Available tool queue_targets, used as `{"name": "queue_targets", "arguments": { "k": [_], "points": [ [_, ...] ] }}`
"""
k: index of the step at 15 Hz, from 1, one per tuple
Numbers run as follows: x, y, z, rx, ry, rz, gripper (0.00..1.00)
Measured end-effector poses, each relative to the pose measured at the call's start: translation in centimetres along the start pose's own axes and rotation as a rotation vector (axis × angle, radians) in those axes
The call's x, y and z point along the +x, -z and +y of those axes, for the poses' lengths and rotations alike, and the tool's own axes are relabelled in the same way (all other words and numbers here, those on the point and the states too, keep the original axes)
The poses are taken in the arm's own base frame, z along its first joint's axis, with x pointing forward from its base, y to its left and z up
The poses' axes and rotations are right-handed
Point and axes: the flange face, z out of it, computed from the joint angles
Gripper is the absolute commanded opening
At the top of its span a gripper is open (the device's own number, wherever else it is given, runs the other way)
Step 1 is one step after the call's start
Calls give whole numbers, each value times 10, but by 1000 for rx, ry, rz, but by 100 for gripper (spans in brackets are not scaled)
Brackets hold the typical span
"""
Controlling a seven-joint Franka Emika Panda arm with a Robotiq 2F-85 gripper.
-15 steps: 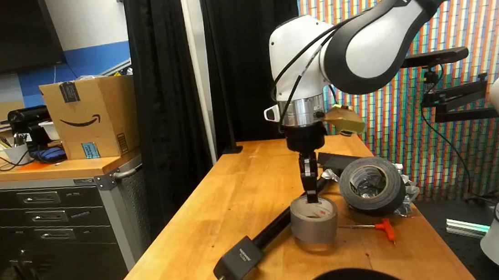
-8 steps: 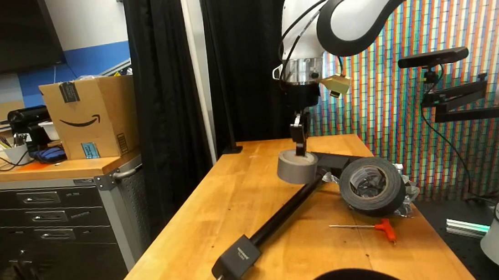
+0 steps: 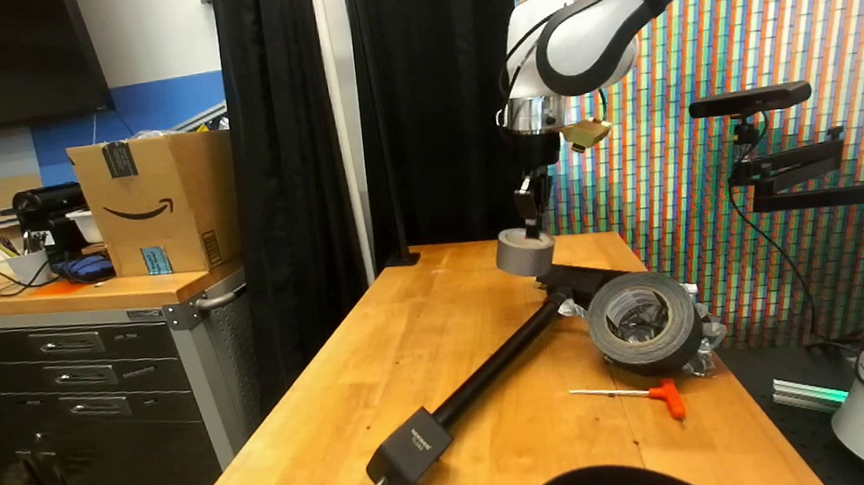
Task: Move the grey tape to the right
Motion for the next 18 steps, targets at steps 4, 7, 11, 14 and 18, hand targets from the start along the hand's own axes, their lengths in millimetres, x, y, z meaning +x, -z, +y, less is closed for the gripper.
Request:
{"name": "queue_targets", "arguments": {
  "k": [4, 7, 11, 14, 18],
  "points": [
    [21, -14, 23, 2, -17, -19, 3],
    [43, -22, 26, 8, -27, -23, 3],
    [77, -37, 24, 22, -37, -31, 3],
    [97, -64, 14, 35, -33, -60, 3],
    [119, -102, -5, 33, -5, -106, 37]
  ]
}}
